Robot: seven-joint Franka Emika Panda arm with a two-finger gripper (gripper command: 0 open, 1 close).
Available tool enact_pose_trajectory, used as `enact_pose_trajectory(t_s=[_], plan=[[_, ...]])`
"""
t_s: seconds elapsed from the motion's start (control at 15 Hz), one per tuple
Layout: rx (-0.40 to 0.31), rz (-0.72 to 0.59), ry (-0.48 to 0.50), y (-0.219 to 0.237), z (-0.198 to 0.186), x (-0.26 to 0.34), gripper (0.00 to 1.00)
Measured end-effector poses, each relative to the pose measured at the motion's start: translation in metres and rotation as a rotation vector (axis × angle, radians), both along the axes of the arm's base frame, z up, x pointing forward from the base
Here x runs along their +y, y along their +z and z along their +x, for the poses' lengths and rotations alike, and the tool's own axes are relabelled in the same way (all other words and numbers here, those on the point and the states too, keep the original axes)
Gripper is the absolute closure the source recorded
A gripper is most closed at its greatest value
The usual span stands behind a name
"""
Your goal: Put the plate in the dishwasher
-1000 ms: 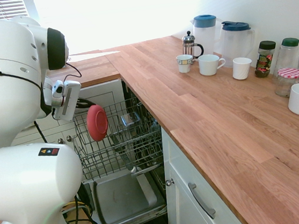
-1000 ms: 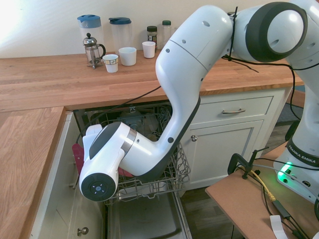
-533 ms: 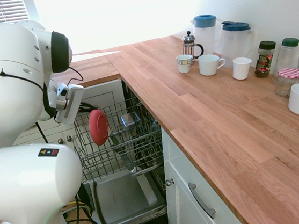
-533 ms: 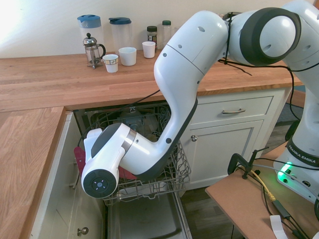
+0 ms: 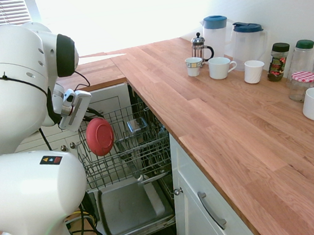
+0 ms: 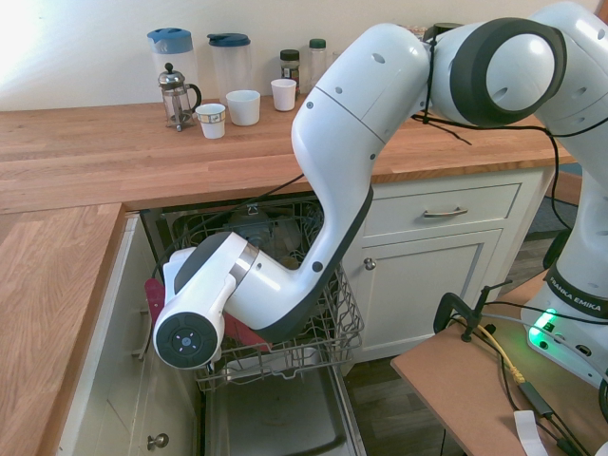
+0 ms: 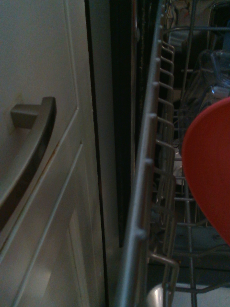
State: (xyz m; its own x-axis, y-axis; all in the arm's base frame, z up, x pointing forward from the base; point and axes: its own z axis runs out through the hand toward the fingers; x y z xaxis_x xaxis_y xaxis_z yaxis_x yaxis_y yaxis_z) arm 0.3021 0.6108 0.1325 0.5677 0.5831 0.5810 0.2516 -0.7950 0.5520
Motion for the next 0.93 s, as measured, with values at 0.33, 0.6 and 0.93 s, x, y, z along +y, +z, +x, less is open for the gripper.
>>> enact_pose_trajectory(t_s=[0.33,0.6,0.93], plan=[[0.033,0.035,0.020,0.002,-0.003,0.005,0.00],[0.052,0.074,0.046,0.010,-0.006,0.011,0.00],[0.043,0.169,0.032,0.063,-0.014,0.008,0.00]])
